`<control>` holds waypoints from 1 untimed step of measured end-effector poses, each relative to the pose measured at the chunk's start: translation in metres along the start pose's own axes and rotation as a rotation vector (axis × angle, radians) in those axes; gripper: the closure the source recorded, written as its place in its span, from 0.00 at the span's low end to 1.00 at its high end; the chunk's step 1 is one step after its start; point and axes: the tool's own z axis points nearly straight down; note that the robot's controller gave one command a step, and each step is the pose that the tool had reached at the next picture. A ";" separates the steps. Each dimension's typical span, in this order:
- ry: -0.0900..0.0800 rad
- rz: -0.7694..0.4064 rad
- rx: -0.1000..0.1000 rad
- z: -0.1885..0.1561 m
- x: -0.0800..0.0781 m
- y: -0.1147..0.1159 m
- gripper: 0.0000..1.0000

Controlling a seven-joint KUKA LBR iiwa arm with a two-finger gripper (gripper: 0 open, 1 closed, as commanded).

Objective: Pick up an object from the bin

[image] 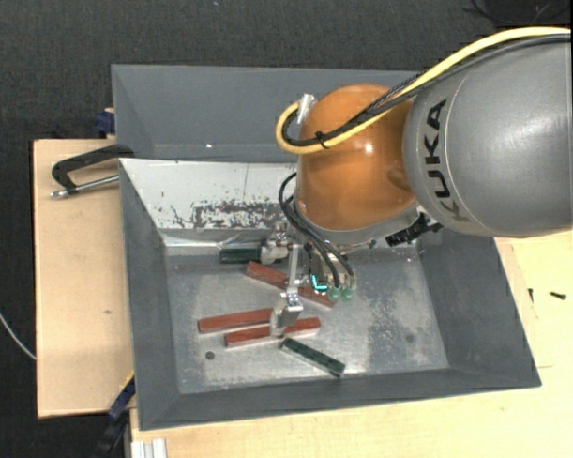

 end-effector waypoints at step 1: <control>-0.008 0.002 -0.001 -0.004 -0.002 -0.001 0.00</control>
Offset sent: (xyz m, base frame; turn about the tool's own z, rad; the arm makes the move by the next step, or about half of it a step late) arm 0.0246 -0.0076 -0.1431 -0.0729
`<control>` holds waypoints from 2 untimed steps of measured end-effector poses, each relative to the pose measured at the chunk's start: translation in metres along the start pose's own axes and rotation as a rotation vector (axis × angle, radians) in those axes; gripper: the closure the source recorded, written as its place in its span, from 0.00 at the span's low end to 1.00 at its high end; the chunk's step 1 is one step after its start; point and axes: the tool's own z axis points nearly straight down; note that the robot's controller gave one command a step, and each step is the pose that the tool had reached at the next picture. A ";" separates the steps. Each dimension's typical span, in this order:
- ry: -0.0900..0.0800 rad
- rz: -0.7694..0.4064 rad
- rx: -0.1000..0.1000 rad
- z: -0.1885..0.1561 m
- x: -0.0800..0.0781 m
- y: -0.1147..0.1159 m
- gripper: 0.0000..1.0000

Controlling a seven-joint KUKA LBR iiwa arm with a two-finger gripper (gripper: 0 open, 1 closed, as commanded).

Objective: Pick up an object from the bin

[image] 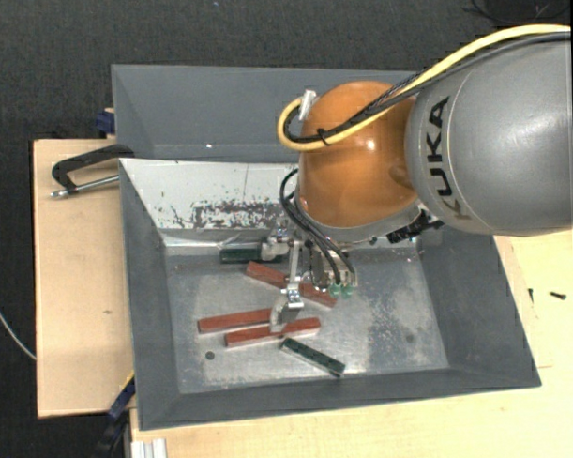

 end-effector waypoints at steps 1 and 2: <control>-0.008 -0.025 -0.002 0.044 -0.009 -0.001 0.00; -0.002 0.095 -0.003 0.141 0.000 0.001 1.00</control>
Offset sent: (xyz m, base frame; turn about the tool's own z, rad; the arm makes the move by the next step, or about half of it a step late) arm -0.0030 -0.0014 -0.1470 0.0960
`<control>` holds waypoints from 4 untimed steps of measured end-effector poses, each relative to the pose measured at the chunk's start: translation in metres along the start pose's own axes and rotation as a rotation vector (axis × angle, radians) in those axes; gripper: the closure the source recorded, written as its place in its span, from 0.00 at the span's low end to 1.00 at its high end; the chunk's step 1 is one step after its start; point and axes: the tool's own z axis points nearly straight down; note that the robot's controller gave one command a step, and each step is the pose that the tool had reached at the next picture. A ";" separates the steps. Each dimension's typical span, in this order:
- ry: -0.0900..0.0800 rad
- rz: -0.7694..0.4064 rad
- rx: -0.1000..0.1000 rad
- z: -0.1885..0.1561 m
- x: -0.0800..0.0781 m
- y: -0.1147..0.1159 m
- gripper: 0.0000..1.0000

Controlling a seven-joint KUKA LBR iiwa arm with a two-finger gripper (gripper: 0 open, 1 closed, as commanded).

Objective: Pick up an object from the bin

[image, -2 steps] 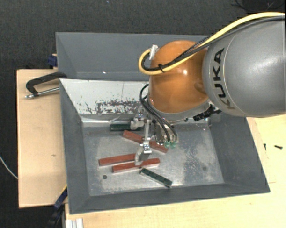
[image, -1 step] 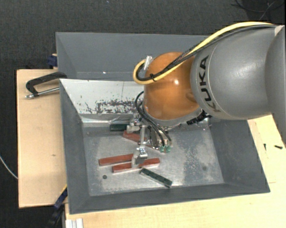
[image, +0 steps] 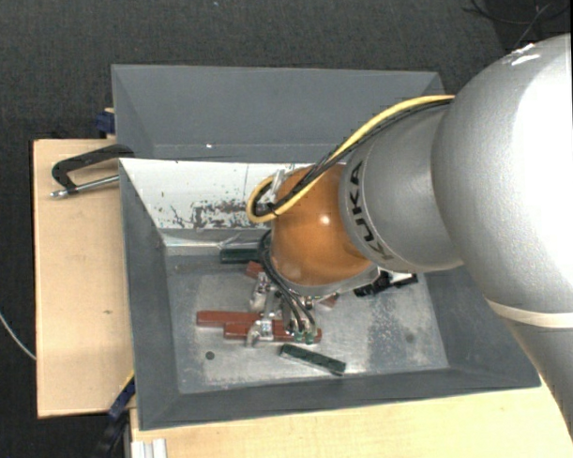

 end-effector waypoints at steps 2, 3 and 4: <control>0.001 -0.001 0.000 -0.001 0.000 0.000 1.00; -0.006 -0.131 0.001 -0.040 -0.006 0.000 1.00; -0.002 -0.348 0.002 -0.175 -0.017 -0.005 1.00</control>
Offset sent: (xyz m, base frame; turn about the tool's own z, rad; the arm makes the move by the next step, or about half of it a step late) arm 0.0249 -0.0017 0.1723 -0.1191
